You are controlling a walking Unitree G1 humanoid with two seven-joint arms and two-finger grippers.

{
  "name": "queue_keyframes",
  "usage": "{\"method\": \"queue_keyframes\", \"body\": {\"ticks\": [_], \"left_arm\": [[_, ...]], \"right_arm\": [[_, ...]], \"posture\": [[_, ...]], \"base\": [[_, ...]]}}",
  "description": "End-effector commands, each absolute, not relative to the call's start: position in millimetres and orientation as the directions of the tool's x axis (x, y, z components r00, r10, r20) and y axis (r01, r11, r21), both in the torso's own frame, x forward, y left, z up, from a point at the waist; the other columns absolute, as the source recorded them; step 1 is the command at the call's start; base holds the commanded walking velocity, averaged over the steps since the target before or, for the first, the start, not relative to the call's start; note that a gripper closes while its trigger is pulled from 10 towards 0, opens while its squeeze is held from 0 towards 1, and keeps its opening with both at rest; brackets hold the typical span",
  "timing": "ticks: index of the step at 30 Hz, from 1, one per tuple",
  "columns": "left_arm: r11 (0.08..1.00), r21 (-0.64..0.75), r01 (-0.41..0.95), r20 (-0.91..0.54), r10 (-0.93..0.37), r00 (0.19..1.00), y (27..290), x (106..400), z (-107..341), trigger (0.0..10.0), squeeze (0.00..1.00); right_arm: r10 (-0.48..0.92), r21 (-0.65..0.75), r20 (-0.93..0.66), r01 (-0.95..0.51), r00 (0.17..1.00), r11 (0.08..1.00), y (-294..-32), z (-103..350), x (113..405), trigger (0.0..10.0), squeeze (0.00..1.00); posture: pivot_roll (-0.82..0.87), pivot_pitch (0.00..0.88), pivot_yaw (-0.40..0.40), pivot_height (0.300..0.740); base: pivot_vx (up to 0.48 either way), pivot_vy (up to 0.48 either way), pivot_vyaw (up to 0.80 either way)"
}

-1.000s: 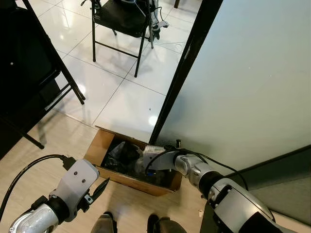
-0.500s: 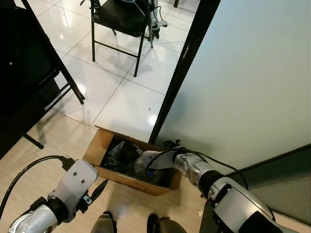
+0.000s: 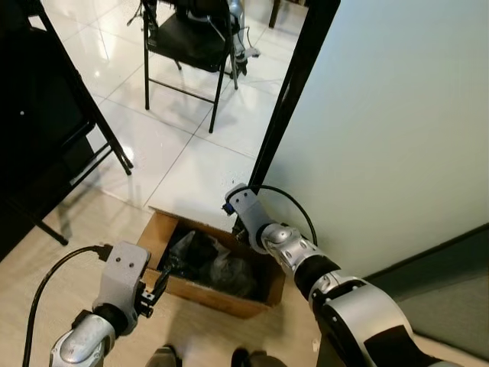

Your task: Clean up the room

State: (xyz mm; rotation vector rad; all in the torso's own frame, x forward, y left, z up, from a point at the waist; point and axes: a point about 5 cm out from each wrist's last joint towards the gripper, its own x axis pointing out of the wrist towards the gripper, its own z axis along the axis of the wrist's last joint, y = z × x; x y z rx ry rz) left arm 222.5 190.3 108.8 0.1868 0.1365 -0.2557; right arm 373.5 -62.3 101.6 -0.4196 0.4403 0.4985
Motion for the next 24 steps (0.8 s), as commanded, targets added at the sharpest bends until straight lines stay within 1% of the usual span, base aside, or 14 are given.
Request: {"method": "queue_keyframes", "body": {"ticks": [1, 5, 6, 7, 9, 10, 11, 13, 14, 16, 20, 22, 24], "left_arm": [[0.957, 0.123, 0.263, -0.181, -0.239, 0.954, 185.3, 220.4, 100.0, 10.0, 0.0], [0.957, 0.123, 0.263, -0.181, -0.239, 0.954, 185.3, 220.4, 100.0, 10.0, 0.0], [0.969, 0.107, 0.222, -0.17, -0.202, 0.964, 184.6, 224.2, 99.9, 10.0, 0.0], [0.973, 0.158, 0.165, -0.188, -0.135, 0.973, 185.6, 233.4, 96.3, 10.0, 0.0], [0.973, 0.158, 0.165, -0.188, -0.135, 0.973, 185.6, 233.4, 96.3, 10.0, 0.0], [0.973, 0.198, 0.116, -0.198, -0.076, 0.977, 186.9, 240.5, 93.5, 10.0, 0.0], [0.973, 0.198, 0.116, -0.198, -0.076, 0.977, 186.9, 240.5, 93.5, 10.0, 0.0], [0.97, 0.235, 0.062, -0.214, -0.011, 0.977, 186.9, 247.9, 88.3, 10.0, 0.0], [0.97, 0.239, 0.053, -0.212, -0.001, 0.977, 185.7, 249.2, 87.4, 10.0, 0.0], [0.97, 0.239, 0.053, -0.212, -0.001, 0.977, 185.7, 249.2, 87.4, 10.0, 0.0], [0.967, 0.249, 0.048, -0.209, 0.005, 0.978, 183.4, 250.7, 86.0, 10.0, 0.0], [0.969, 0.242, 0.046, -0.213, 0.007, 0.977, 182.7, 250.6, 85.1, 10.0, 0.0], [0.979, 0.203, 0.031, -0.211, 0.013, 0.977, 182.2, 251.4, 86.3, 10.0, 0.0]], "right_arm": [[0.344, -0.229, -0.491, -0.5, 0.8, 0.835, -66.5, 95.3, 371.1, 10.0, 0.0], [0.344, -0.229, -0.491, -0.5, 0.8, 0.835, -66.5, 95.3, 371.1, 10.0, 0.0], [0.339, -0.193, -0.446, -0.459, 0.828, 0.867, -68.4, 97.5, 372.2, 10.0, 0.0], [0.304, -0.162, -0.369, -0.383, 0.878, 0.909, -77.1, 85.0, 358.7, 10.0, 0.0], [0.304, -0.162, -0.369, -0.383, 0.878, 0.909, -77.1, 85.0, 358.7, 10.0, 0.0], [0.275, -0.138, -0.324, -0.332, 0.905, 0.933, -85.7, 76.9, 343.4, 10.0, 0.0], [0.275, -0.138, -0.324, -0.332, 0.905, 0.933, -85.7, 76.9, 343.4, 10.0, 0.0], [0.231, -0.114, -0.32, -0.28, 0.919, 0.953, -101.4, 63.4, 320.0, 10.0, 0.0], [0.228, -0.111, -0.333, -0.278, 0.915, 0.954, -106.1, 58.8, 316.7, 10.0, 0.0], [0.228, -0.111, -0.333, -0.278, 0.915, 0.954, -106.1, 58.8, 316.7, 10.0, 0.0], [0.206, -0.087, -0.349, -0.251, 0.914, 0.964, -114.0, 52.6, 312.9, 10.0, 0.0], [0.197, -0.073, -0.347, -0.236, 0.917, 0.969, -116.7, 50.8, 311.4, 10.0, 0.0], [0.186, -0.04, -0.329, -0.21, 0.926, 0.977, -117.0, 48.3, 308.1, 10.0, 0.0]], "posture": [[0.05, 0.152, -0.071, 0.731], [0.05, 0.152, -0.071, 0.731], [0.03, 0.125, -0.062, 0.731], [-0.01, 0.087, -0.047, 0.731], [-0.01, 0.087, -0.047, 0.731], [-0.01, 0.086, -0.044, 0.731], [-0.01, 0.086, -0.044, 0.731], [-0.02, 0.078, -0.041, 0.731], [-0.02, 0.082, -0.043, 0.731], [-0.02, 0.082, -0.043, 0.731], [-0.01, 0.086, -0.045, 0.731], [0.0, 0.091, -0.044, 0.731], [-0.01, 0.095, -0.036, 0.731]], "base": [[0.0, 0.0, 0.0], [0.0, 0.0, 0.0], [0.0, 0.0, 0.0], [0.0, 0.0, 0.0], [0.0, 0.0, 0.0], [0.0, 0.0, 0.0], [0.0, 0.0, 0.0], [0.0, 0.0, 0.0], [0.0, 0.0, 0.0], [0.0, 0.0, 0.0], [0.0, 0.0, 0.0], [0.0, 0.0, 0.0], [0.0, 0.0, 0.0]]}}
